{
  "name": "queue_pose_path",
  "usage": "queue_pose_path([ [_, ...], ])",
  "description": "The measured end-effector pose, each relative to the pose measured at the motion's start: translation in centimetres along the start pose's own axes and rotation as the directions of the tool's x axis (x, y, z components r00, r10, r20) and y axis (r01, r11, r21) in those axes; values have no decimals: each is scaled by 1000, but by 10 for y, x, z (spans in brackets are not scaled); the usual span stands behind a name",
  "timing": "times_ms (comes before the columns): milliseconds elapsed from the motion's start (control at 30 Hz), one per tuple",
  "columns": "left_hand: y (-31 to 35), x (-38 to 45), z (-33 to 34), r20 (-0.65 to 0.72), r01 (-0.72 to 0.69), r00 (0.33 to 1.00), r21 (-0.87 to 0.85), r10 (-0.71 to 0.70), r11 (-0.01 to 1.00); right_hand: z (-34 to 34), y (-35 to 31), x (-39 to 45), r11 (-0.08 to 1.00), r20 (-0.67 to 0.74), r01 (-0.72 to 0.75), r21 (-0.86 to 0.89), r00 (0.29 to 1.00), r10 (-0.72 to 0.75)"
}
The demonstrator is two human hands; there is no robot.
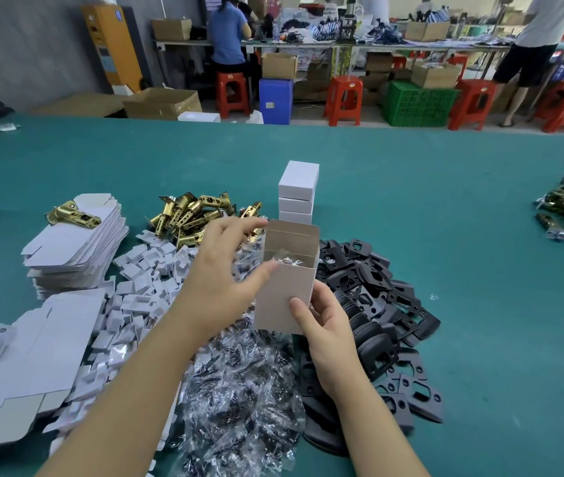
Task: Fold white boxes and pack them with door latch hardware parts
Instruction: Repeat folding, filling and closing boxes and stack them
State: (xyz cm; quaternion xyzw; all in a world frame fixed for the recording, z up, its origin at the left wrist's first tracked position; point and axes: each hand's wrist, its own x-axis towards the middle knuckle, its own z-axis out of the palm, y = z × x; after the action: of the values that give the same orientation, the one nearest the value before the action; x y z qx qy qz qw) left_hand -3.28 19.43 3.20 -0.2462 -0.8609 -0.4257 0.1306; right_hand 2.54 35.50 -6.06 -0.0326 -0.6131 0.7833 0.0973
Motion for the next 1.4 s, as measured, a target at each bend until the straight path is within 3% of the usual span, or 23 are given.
queue_pose_path([
  [133,-14,-11,-1,105,168,984,-233,-146,958,2,3,-2,996,36,36,-80,999,-33],
  [333,-27,-25,0,86,205,978,-305,-188,930,8,9,-10,914,39,161,-373,987,-158],
  [500,-29,-29,1,91,214,977,-348,-194,913,6,14,-8,903,39,242,-355,969,-245],
  [700,-27,-29,2,126,238,971,-372,-206,897,5,16,-8,817,68,297,-494,950,-305],
  [933,-24,-18,4,128,359,931,-498,-343,790,4,15,-7,817,69,240,-525,968,-240],
  [1400,-22,-4,5,239,387,921,-491,-307,780,3,9,-9,812,100,231,-537,973,-210],
])
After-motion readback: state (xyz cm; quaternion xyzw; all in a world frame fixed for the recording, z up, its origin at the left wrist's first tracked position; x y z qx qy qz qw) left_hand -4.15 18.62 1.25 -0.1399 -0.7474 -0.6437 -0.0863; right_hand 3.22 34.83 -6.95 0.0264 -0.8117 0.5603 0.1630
